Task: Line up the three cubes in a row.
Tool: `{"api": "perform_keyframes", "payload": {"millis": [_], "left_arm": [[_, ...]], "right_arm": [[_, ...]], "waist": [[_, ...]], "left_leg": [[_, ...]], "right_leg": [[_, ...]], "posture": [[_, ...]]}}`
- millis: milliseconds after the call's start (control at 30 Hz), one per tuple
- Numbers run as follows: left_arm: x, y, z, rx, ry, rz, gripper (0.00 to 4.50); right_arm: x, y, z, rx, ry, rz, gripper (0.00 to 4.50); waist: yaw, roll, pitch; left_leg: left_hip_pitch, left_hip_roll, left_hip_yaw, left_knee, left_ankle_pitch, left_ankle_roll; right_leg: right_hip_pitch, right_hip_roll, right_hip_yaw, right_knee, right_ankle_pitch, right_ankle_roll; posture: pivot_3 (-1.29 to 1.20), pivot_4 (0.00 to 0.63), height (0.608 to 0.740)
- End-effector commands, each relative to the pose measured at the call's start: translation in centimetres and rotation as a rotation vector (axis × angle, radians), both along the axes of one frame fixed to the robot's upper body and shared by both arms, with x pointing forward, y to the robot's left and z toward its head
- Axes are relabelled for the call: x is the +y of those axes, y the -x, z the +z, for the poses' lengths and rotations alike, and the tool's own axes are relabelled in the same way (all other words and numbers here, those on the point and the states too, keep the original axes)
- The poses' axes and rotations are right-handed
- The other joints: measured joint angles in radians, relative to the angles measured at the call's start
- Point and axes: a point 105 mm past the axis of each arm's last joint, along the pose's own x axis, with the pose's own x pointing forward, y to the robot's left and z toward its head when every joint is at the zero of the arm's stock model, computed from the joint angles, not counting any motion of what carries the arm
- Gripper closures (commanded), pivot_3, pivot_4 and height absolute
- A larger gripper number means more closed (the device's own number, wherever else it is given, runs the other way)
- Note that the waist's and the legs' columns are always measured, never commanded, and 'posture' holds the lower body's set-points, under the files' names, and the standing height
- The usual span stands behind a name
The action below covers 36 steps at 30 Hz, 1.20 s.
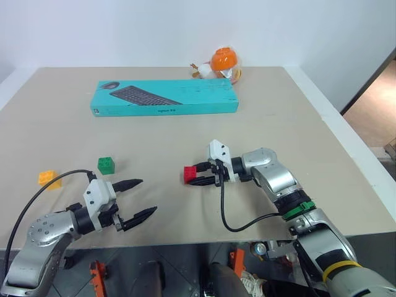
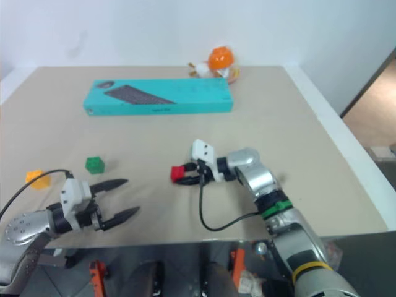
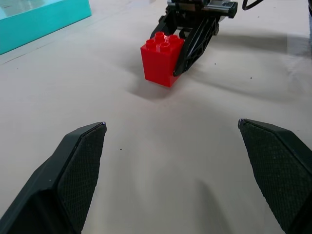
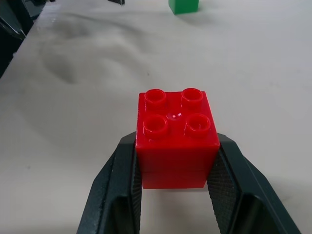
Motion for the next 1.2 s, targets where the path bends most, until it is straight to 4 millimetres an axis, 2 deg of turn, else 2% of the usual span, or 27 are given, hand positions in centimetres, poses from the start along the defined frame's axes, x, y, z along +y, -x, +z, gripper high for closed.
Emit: {"api": "perform_keyframes", "payload": {"millis": [33,233,300,367,400,433,500,533,700,800,967,1100,1200], "left_arm": [[-0.4,0.3,1.2,-0.061,-0.003,-0.001,0.00],[-0.8,0.1,1.3,-0.061,0.002,-0.005,0.00],[-0.9,0.1,1.3,-0.061,0.004,-0.002,0.00],[-0.8,0.0,1.2,-0.058,0.004,0.006,0.00],[-0.7,-0.1,1.2,-0.057,0.004,0.012,0.00],[-0.6,-0.2,1.3,-0.057,0.007,0.025,0.00],[-0.2,-0.4,1.4,-0.066,0.016,0.061,0.00],[0.1,-0.6,1.6,-0.075,0.023,0.093,0.00],[2.8,-0.6,3.0,-0.178,0.051,0.351,0.00],[4.8,-0.3,3.7,-0.254,0.077,0.590,0.00],[6.2,0.3,3.4,-0.299,0.088,0.865,0.00],[6.7,-0.6,2.4,-0.238,0.187,1.008,0.00],[6.5,-1.7,1.7,-0.154,0.275,1.048,0.00]], "right_arm": [[0.1,-0.5,1.5,-0.046,-0.023,0.016,3.26],[-0.2,-0.7,1.0,-0.035,-0.018,0.011,3.26],[-0.2,-0.8,1.1,-0.031,-0.026,0.004,2.21],[-0.1,-0.7,1.2,-0.026,-0.037,-0.001,1.52],[-0.1,-0.5,1.3,-0.016,-0.041,0.003,1.34],[-0.1,-0.4,1.5,-0.017,-0.049,0.004,0.81],[-0.1,-0.1,2.0,-0.021,-0.062,0.008,0.11],[-0.1,0.0,2.4,-0.031,-0.069,0.010,0.01],[0.0,1.1,5.6,-0.078,-0.153,-0.002,0.01],[0.3,2.0,6.9,-0.102,-0.186,0.005,0.01],[1.2,3.3,7.5,-0.107,-0.195,0.054,0.01],[1.8,3.7,7.6,-0.108,-0.203,0.075,0.01],[2.1,3.5,7.7,-0.122,-0.198,0.079,0.01]], "waist": [[0.000,0.000,0.000],[0.000,0.000,0.000],[0.000,0.000,0.000],[0.000,0.000,0.000],[0.000,0.000,0.000],[0.000,0.000,0.000],[0.000,0.000,0.000],[0.000,0.000,0.000],[0.000,0.000,0.000],[-0.001,0.000,0.000],[0.000,-0.001,0.000],[0.000,-0.001,0.000],[0.000,-0.001,-0.001]], "left_leg": [[0.000,0.000,0.000,0.000,0.000,0.000],[0.000,0.000,0.002,0.000,0.000,0.000],[0.001,0.001,0.003,0.000,0.000,0.000],[0.001,0.001,0.004,0.000,0.000,0.000],[0.001,0.001,0.004,0.000,0.000,0.000],[0.001,0.001,0.004,0.000,0.000,0.000],[0.001,0.001,0.005,0.000,0.000,0.000],[0.001,0.001,0.005,0.000,0.000,0.000],[0.001,0.002,0.006,0.000,0.000,0.000],[0.002,0.002,0.006,0.000,0.000,0.000],[0.003,0.002,0.007,0.000,0.000,0.000],[0.004,0.002,0.007,0.001,0.001,0.001],[0.004,0.002,0.007,0.002,0.001,0.002]], "right_leg": [[0.000,0.000,0.000,0.000,0.000,0.000],[0.000,0.000,0.001,0.000,0.000,0.000],[-0.001,0.000,0.002,0.001,0.001,0.000],[-0.001,0.000,0.003,0.001,0.001,0.000],[-0.001,0.000,0.003,0.001,0.001,0.000],[-0.001,0.000,0.003,0.001,0.001,0.000],[-0.001,0.000,0.004,0.002,0.001,0.000],[-0.002,0.000,0.004,0.002,0.001,0.000],[-0.003,0.000,0.005,0.003,0.001,0.000],[-0.003,0.001,0.007,0.003,0.001,0.000],[-0.002,0.001,0.011,0.003,0.002,0.000],[-0.002,0.002,0.012,0.003,0.003,-0.003],[-0.002,0.002,0.012,0.003,0.005,-0.003]], "posture": [[0.00,0.150,0.740],[0.00,0.150,0.740],[0.00,0.150,0.740],[0.00,0.150,0.740],[0.00,0.150,0.740],[0.00,0.150,0.740],[0.00,0.150,0.740],[0.00,0.150,0.740],[0.00,0.150,0.740],[0.00,0.150,0.740],[0.00,0.150,0.740],[0.00,0.150,0.740],[0.00,0.150,0.740]]}}
